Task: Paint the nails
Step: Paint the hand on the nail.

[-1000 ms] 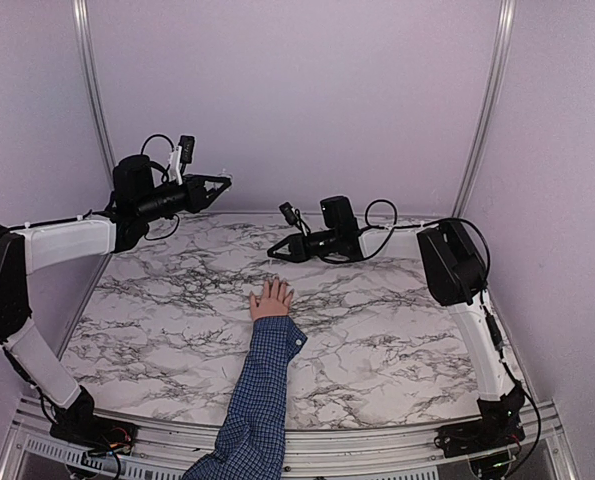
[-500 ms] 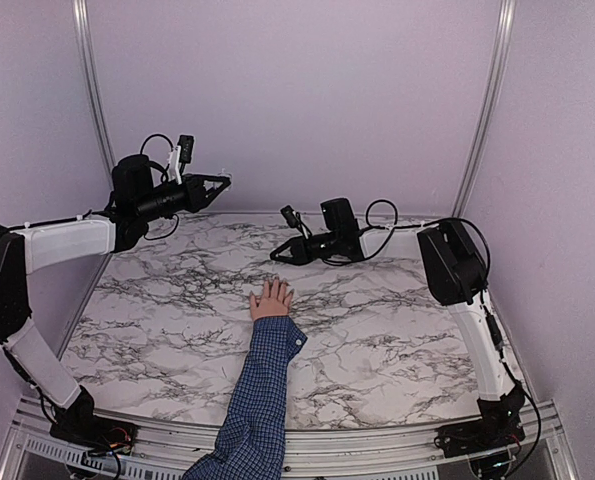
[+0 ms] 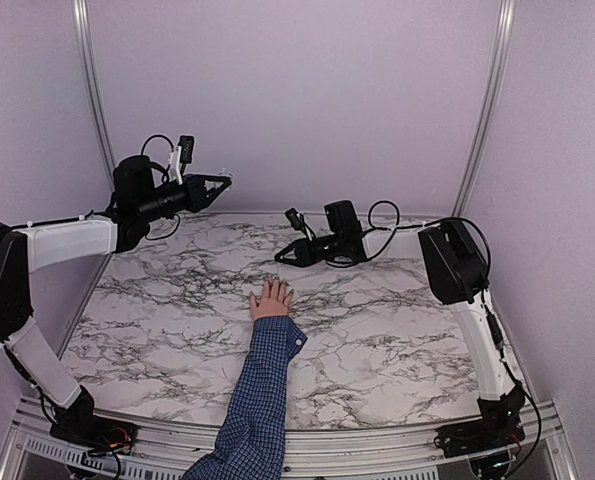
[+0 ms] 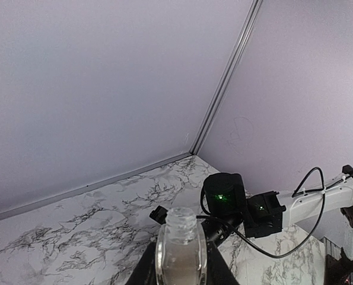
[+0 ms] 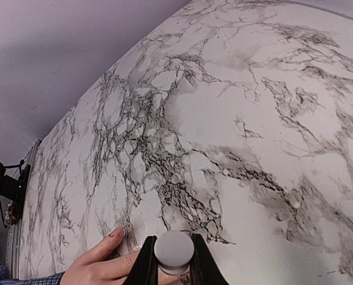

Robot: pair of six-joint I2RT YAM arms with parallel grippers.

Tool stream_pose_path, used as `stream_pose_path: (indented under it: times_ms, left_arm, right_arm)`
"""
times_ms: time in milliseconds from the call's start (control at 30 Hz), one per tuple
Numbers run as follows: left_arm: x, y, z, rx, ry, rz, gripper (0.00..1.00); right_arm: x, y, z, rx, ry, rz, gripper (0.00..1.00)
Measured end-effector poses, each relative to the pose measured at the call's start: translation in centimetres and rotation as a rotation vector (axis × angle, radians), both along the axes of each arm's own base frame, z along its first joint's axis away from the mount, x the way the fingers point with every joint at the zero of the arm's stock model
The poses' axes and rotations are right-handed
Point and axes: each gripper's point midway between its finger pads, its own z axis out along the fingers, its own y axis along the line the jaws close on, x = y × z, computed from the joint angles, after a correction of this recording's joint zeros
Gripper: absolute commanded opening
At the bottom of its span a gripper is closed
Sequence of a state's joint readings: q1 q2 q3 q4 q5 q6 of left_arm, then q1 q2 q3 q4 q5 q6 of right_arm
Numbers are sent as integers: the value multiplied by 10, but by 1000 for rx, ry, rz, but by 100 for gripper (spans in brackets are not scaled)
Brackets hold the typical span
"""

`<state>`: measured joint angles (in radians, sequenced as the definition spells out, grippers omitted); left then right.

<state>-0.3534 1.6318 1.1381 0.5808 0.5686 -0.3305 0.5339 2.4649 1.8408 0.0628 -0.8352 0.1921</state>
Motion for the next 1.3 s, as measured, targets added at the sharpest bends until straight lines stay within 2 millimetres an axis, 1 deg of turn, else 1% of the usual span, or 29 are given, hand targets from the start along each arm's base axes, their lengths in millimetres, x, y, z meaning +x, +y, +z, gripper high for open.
stream_pose_path:
  times_ms: [167, 367, 1300]
  left_arm:
    - [2, -1, -6, 4, 13, 0, 0]
    - [2, -1, -6, 4, 13, -4, 0]
    - [1, -1, -6, 3, 15, -7, 0]
  right_arm:
    - [0, 0, -1, 0, 2, 1, 0]
    - [-2, -1, -4, -4, 8, 0, 0]
    - [-5, 3, -2, 6, 18, 7, 0]
